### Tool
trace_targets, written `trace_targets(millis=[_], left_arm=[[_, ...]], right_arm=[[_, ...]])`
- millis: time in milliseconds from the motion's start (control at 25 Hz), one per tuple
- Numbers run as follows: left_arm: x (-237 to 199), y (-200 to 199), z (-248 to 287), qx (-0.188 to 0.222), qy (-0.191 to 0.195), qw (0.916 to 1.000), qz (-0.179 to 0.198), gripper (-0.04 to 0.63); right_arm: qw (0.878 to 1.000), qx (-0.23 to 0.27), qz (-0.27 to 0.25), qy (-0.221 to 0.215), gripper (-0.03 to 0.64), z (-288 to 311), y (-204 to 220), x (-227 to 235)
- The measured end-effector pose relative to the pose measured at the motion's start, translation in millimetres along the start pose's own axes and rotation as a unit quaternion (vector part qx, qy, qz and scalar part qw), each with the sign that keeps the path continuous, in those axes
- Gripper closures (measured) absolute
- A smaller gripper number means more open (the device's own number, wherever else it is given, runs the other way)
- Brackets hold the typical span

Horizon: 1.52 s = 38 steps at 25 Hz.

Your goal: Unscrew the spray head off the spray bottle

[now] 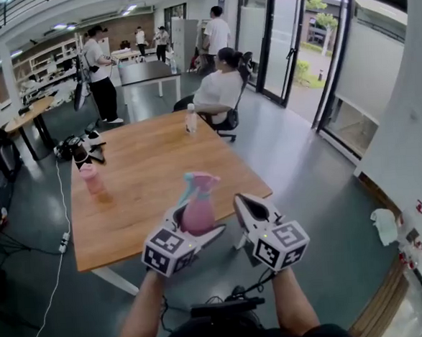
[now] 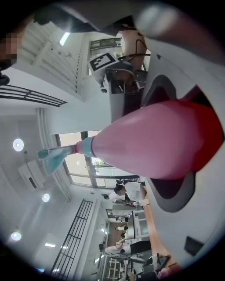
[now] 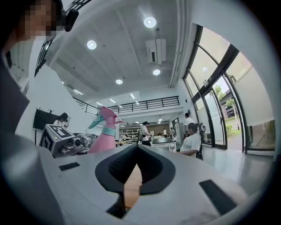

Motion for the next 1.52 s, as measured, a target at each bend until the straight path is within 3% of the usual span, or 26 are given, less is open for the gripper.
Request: trace_targets(millis=[320,640,880,960,1040,1520], left_arm=[[-3,1,-2,-0.002,-0.004,1.0000,0.000,0.161],[-4,4,-6,-0.002,-0.009,0.9999,-0.008,0.161],[-2,11,-9,-0.002,-0.009,0.9999,-0.013,0.161],[0,12,-11,-0.002,-0.010,0.9999,-0.011,0.161],[0,13,-14,-0.002,-0.013,0.9999,-0.006,0.161],[1,15,-15,-0.010,-0.030,0.9992,0.023,0.161]], right_arm=[[1.000,0.005,-0.007,-0.010,0.606,3,-3,-5],[0.995,0.011,0.005,-0.102,0.606,2,-13,-32],[0.992,0.006,0.014,-0.124,0.604,8,-18,-44],[0.990,0.001,0.022,-0.138,0.567,10,-18,-50],[0.988,-0.005,0.029,-0.149,0.488,13,-18,-57],[0.980,-0.029,0.089,-0.177,0.474,27,-15,-68]])
Point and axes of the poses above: the fingertips, and each gripper's own axes: z forward along the fingers, x to its right, y out of its underside, the point moved 7 cm from there along -z, backward along the fingers, and after that the axes turned 10 degrees about y, right-handed, at the moved point
